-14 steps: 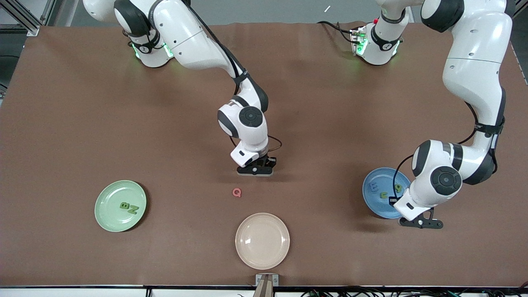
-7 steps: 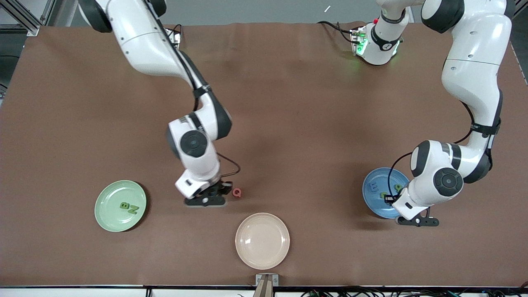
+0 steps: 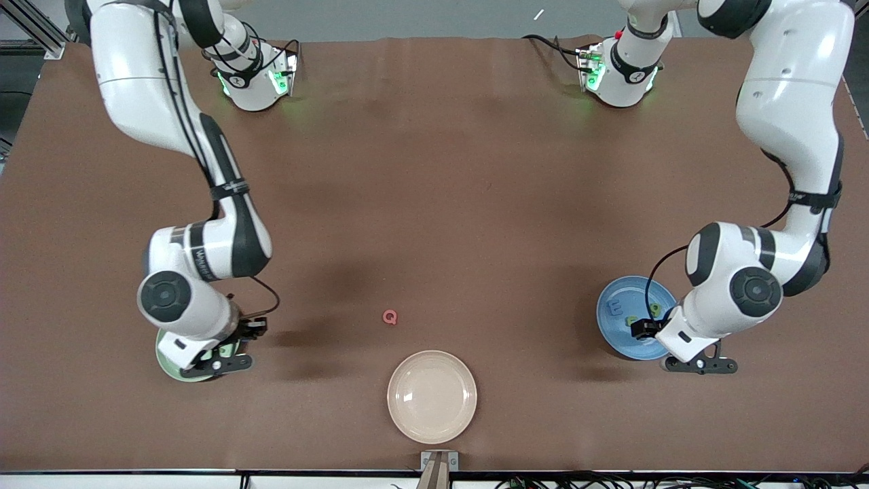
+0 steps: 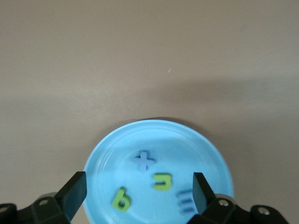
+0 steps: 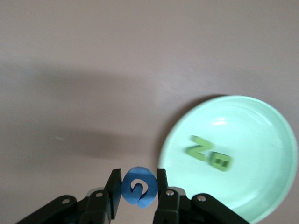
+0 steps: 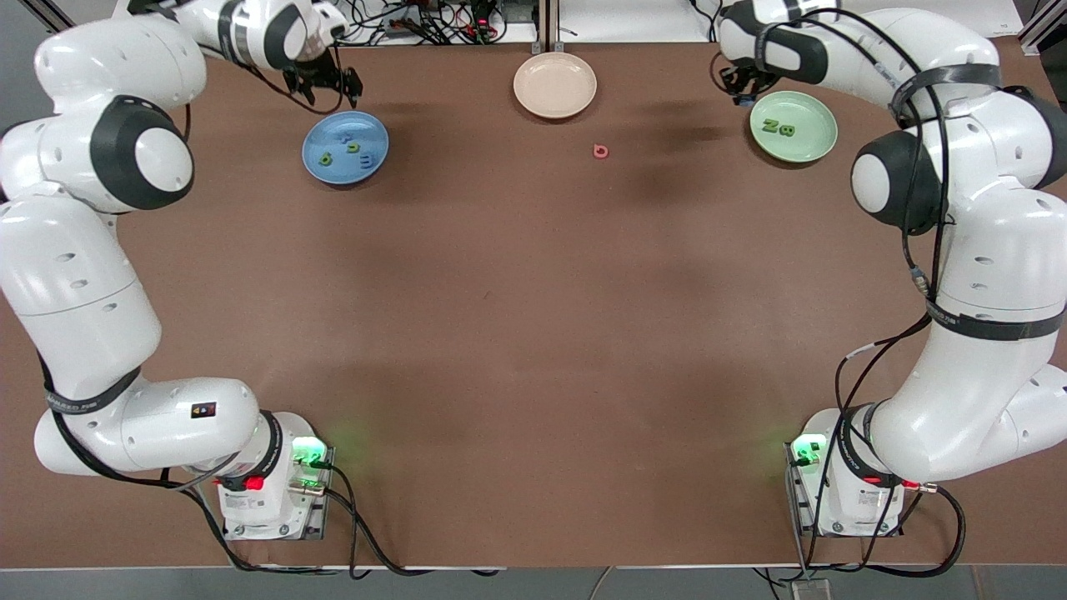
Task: Sort upper and lower case letters into plates
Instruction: 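Place the G on the green plate while the left gripper withdraws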
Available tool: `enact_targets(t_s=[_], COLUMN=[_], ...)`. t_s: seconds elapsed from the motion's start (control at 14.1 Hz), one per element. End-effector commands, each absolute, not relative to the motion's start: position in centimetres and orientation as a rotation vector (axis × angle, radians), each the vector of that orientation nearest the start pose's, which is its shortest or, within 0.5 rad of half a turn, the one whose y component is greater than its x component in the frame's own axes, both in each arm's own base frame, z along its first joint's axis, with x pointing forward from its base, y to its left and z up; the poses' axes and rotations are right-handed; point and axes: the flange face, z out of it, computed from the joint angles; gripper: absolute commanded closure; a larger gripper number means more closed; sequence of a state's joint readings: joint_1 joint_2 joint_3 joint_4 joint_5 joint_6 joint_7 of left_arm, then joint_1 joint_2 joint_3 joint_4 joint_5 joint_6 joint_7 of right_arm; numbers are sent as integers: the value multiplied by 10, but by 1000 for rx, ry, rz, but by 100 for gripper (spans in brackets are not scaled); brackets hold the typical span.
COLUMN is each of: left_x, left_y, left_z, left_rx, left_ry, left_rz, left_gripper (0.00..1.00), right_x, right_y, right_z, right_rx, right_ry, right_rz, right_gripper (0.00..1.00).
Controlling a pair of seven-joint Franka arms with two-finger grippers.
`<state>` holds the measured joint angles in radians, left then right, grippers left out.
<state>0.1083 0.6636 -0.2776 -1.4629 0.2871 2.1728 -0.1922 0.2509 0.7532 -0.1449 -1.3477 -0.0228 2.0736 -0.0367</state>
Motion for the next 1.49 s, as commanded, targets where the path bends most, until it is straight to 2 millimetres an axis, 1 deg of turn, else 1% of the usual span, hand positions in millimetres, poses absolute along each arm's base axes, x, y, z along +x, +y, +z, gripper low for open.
enact_targets(t_s=[0.0, 0.07, 0.14, 0.21, 0.28, 0.35, 0.42, 0.5, 0.57, 0.64, 0.71, 0.78, 0.85, 0.92, 0.99, 1.06, 1.13, 1.2, 1.27, 1.35, 1.42], left_x=[699, 694, 687, 678, 668, 657, 649, 642, 636, 626, 615, 605, 597, 587, 582, 576, 567, 557, 555, 551, 547], left_y=[-74, -72, -72, -74, -77, -76, -72, -72, -68, -67, -59, -58, -58, -56, -54, -51, -48, -56, -38, -28, -26], left_z=[401, 429, 455, 473, 500, 523, 539, 562, 582, 596, 611, 621, 631, 647, 649, 649, 655, 659, 660, 662, 660], left_rx=[-3046, -3034, -3021, -3019, -3041, -3080, -3125, -3156, -3150, -3150, -3142, -3134, -3127, -3120, -3117, -3111, -3104, -3098, -3104, -3122, -3125], left_ry=[109, 97, 88, 63, 41, 6, -37, -77, -111, -120, -144, -146, -146, -148, -139, -144, -154, -136, -175, -130, -47], left_rz=[-173, -181, -166, -143, -155, -161, -136, -155, -186, -182, -165, -147, -147, -172, -139, -93, -66, -36, -14, 2, 20], left_gripper=[0, 0, 0, 0, 0, 0, 0, 0, 0, 0, 0, 0, 0, 0, 0, 0, 0, 0, 0, 0, 0], right_x=[722, 721, 721, 721, 716, 712, 708, 708, 709, 710, 712, 713, 715, 719, 723, 726, 727, 726, 724, 722, 719], right_y=[58, 38, 30, 18, 0, -11, -16, -17, -17, -14, -9, -5, 4, 25, 33, 42, 54, 80, 102, 126, 151], right_z=[269, 265, 263, 259, 250, 241, 231, 225, 223, 223, 226, 230, 234, 242, 251, 259, 261, 262, 264, 265, 267], right_rx=[-3212, -3207, -3198, -3184, -3170, -3158, -3153, -3153, -3155, -3158, -3158, -3159, -3157, -3144, -3141, -3127, -3095, -3063, -3057, -3065, -3072], right_ry=[-385, -407, -455, -514, -543, -559, -558, -559, -560, -571, -580, -583, -589, -628, -640, -612, -546, -481, -414, -338, -264], right_rz=[101, 118, 129, 149, 185, 216, 243, 246, 237, 220, 207, 195, 178, 148, 114, 80, 62, 49, 38, 13, -3], right_gripper=[92, 91, 91, 90, 89, 88, 83, 71, 60, 35, 22, 19, 17, 16, 16, 16, 16, 16, 16, 15, 15])
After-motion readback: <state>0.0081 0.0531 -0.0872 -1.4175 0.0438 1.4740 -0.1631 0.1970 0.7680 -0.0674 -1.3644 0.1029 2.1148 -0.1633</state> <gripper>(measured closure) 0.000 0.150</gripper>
